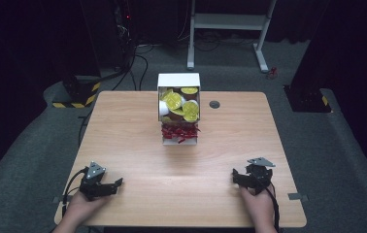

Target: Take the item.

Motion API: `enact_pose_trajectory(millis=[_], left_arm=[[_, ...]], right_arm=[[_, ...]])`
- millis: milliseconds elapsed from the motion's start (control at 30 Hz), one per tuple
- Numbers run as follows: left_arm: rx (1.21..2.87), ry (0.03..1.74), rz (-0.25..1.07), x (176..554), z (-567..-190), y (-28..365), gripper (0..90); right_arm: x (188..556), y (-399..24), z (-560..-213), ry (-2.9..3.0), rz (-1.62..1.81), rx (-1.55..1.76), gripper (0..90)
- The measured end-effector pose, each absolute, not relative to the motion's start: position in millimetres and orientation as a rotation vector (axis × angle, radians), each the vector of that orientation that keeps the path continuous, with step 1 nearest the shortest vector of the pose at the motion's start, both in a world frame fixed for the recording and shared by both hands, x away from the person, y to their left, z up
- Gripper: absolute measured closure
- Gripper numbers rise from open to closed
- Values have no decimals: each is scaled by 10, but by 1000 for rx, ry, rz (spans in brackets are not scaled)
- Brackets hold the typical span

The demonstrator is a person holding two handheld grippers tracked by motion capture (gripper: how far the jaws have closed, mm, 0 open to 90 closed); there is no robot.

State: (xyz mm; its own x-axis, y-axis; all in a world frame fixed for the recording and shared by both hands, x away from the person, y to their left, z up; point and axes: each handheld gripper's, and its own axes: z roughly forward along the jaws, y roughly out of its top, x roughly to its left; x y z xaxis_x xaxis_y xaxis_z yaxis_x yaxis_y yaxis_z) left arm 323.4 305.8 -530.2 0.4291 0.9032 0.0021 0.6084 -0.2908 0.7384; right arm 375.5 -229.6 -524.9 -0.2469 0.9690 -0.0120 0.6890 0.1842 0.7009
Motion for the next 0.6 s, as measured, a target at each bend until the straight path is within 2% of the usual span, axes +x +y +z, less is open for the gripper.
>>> enact_pose_trajectory(millis=[600], left_arm=[[2013,1271,563,3234,-5302,3058,157]], right_arm=[[3756,-2297,-5249,2008,812,1554,92]])
